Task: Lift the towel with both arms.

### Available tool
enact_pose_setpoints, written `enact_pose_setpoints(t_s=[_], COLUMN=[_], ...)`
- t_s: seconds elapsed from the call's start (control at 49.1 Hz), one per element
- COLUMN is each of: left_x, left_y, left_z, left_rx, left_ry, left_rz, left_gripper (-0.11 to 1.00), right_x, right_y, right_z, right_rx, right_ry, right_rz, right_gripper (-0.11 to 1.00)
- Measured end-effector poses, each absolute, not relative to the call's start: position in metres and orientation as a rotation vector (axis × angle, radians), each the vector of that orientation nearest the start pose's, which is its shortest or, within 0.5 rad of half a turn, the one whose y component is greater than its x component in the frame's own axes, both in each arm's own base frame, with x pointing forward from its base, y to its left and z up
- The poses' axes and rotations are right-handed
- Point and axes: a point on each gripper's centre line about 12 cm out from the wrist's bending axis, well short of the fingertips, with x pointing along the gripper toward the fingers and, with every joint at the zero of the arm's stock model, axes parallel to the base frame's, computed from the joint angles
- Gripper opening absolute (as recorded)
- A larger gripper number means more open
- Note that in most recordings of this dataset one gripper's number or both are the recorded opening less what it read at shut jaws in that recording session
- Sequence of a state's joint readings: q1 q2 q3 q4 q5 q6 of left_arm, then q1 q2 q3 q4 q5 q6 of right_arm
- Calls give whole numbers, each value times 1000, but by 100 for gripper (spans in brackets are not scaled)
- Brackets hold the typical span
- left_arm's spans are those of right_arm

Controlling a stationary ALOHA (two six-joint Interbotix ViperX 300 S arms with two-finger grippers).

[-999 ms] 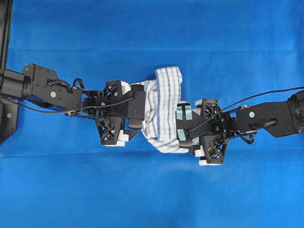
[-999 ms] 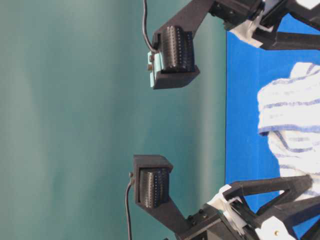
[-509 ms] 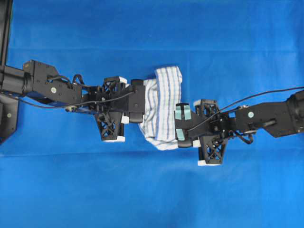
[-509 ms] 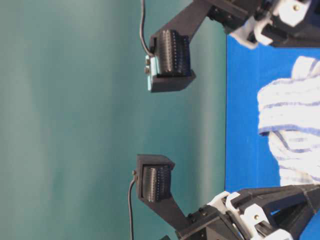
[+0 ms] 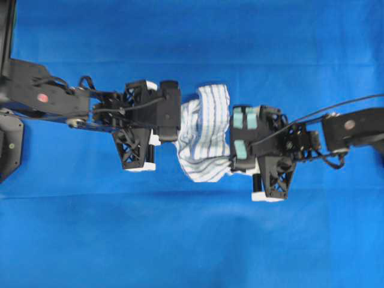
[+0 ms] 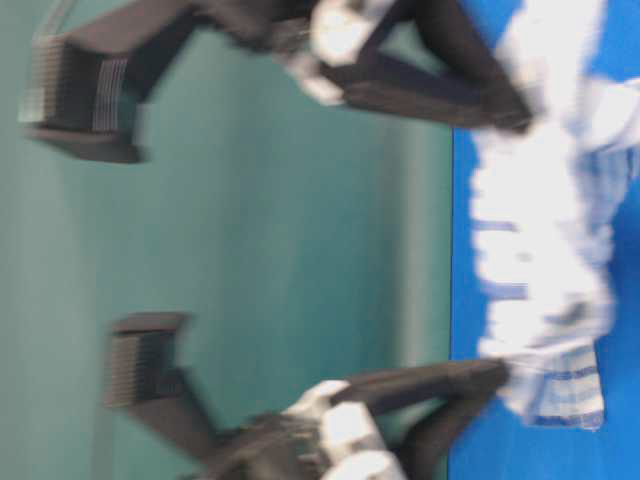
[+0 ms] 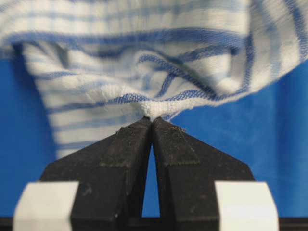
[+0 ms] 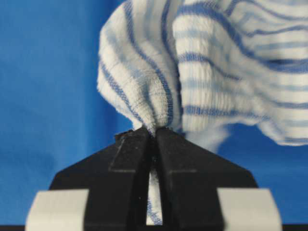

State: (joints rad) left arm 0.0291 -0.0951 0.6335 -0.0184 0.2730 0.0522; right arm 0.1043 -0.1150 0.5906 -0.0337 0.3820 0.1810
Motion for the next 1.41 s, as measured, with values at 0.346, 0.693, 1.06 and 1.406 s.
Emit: enact_pose_setpoints(t_s=[0.346,0.693,1.06,1.406], left_x=[347,321,314,314], left_y=[14,18,17,17], left_z=[303,393,428,428], left_rx=[16,17,20,22], left_ry=[713,611,583,582], left_rz=[19,34,33,31], left_gripper=[1,1,1,1], right_x=[362,358,355,355], right_y=[12,-10,-13,-13], right_z=[303,400,437,436], right_rx=[82,18,8,1], right_ry=[774,613,562,573], right_rz=[-41,-112,-130,-129], right_gripper=[5,5,5,5])
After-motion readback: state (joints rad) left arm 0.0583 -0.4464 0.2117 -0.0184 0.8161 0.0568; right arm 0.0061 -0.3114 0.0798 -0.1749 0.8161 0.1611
